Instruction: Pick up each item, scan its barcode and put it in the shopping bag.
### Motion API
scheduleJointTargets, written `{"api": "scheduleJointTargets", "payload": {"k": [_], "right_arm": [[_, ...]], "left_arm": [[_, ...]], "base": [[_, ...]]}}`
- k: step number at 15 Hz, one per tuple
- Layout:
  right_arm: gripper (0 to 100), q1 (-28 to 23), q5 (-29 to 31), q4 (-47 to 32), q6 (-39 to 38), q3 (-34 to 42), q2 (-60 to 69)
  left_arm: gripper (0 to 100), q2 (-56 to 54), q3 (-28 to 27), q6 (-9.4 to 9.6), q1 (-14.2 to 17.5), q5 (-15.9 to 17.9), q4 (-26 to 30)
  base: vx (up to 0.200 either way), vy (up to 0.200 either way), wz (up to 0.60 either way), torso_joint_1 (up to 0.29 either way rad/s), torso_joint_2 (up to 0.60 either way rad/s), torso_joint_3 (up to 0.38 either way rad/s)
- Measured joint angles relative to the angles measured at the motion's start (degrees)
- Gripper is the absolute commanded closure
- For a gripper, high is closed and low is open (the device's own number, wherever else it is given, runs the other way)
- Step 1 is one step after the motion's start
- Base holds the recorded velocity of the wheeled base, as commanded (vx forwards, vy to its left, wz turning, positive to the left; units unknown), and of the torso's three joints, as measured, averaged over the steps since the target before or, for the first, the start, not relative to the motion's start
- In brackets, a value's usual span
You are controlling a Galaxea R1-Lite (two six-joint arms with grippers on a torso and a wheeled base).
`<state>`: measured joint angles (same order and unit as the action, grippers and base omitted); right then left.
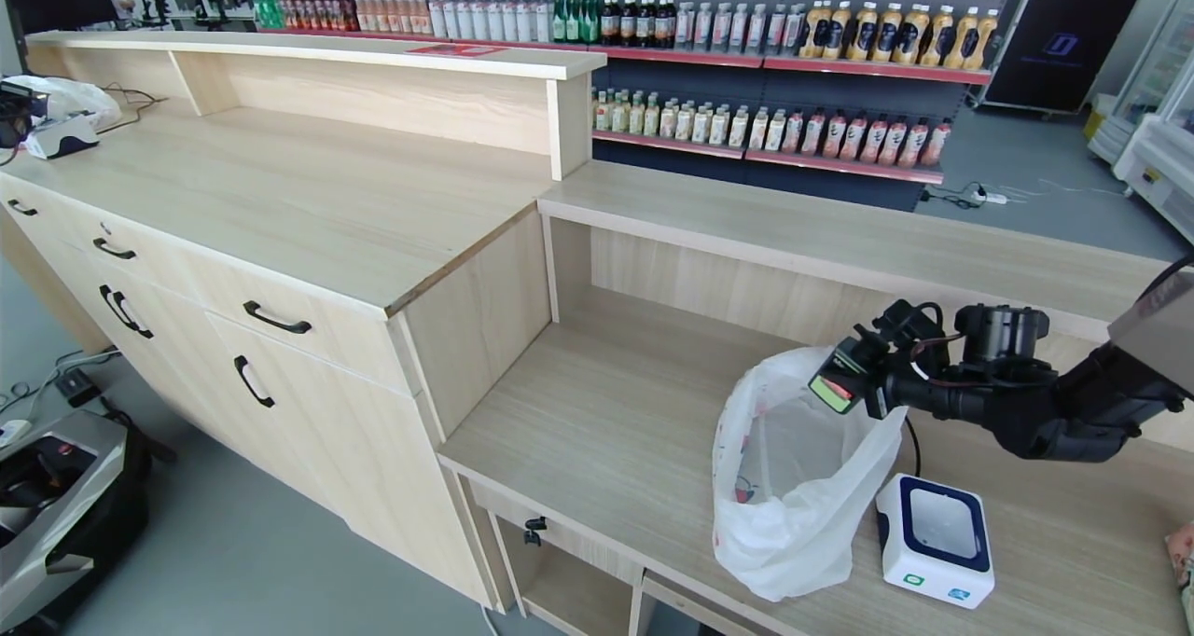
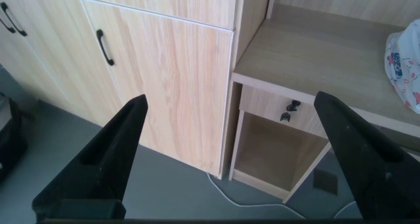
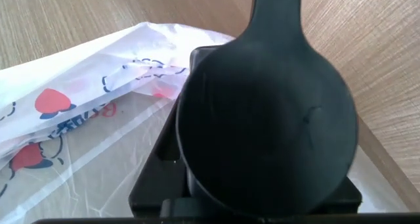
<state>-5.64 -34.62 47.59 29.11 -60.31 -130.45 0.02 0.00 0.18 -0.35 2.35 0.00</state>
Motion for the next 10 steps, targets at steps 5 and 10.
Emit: {"api": "scheduleJointTargets", "payload": {"k": [5,10], "right_arm": [[100,-0.1,-1.2,-2.8,4.3,1.4,0.4],[100,-1.2,-1.6,-2.8,6.9,0.7,-0.8]], "left_arm": [[0,0.0,0.0,0.00,0.0,0.0,0.0],[0,0.0,0.0,0.00,0.0,0.0,0.0]], "base": [[0.000,0.000,0.00,0.000,0.00,0.000],[0.000,0.000,0.00,0.000,0.00,0.000]]}}
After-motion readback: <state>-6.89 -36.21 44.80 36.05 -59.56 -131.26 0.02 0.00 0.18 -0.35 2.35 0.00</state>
